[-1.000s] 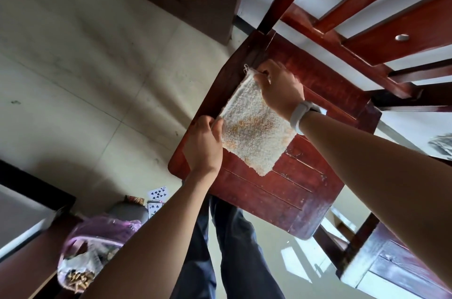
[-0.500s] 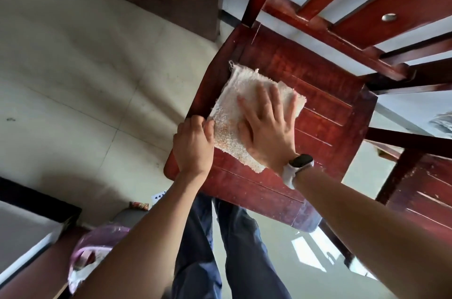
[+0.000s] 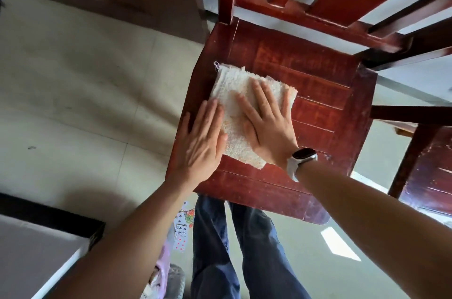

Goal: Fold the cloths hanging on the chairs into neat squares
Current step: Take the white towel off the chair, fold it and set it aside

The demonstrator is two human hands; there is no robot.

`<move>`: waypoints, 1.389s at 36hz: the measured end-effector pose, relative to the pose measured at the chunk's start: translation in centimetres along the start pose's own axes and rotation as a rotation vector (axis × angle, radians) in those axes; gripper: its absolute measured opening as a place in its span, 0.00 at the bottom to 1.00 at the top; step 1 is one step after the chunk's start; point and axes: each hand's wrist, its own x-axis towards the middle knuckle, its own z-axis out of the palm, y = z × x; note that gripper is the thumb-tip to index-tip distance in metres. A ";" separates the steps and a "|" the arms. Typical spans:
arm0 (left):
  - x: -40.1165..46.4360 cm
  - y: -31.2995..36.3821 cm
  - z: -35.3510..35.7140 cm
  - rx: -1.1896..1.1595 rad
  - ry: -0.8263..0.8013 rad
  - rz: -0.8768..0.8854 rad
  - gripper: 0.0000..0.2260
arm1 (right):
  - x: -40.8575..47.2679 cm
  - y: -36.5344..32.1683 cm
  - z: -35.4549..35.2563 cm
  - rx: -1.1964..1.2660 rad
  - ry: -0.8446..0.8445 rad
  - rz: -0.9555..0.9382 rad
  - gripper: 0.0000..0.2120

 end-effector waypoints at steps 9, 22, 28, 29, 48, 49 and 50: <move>0.3 -0.6 1.2 0.127 -0.092 -0.096 0.29 | -3.6 0.3 2.4 -0.037 -0.062 0.086 0.25; 4.1 0.7 -4.2 0.147 -0.012 0.123 0.21 | -5.0 -0.8 -0.2 0.566 0.206 0.664 0.20; 9.9 1.9 -4.8 0.266 -0.253 0.285 0.23 | -5.0 -3.6 -0.2 0.740 -0.191 1.012 0.25; 10.5 1.7 -4.6 0.281 -0.276 0.284 0.23 | -4.8 -4.0 -0.3 0.779 -0.207 1.052 0.23; 8.5 4.0 -3.7 -0.331 -0.122 -0.226 0.21 | -4.7 3.0 -2.4 0.997 0.286 1.257 0.11; 8.9 4.2 -3.7 -0.375 -0.146 -0.247 0.21 | -4.9 2.5 -2.0 1.022 0.267 1.261 0.11; 9.2 4.4 -3.6 -0.402 -0.168 -0.264 0.21 | -4.9 2.1 -1.5 1.046 0.267 1.266 0.11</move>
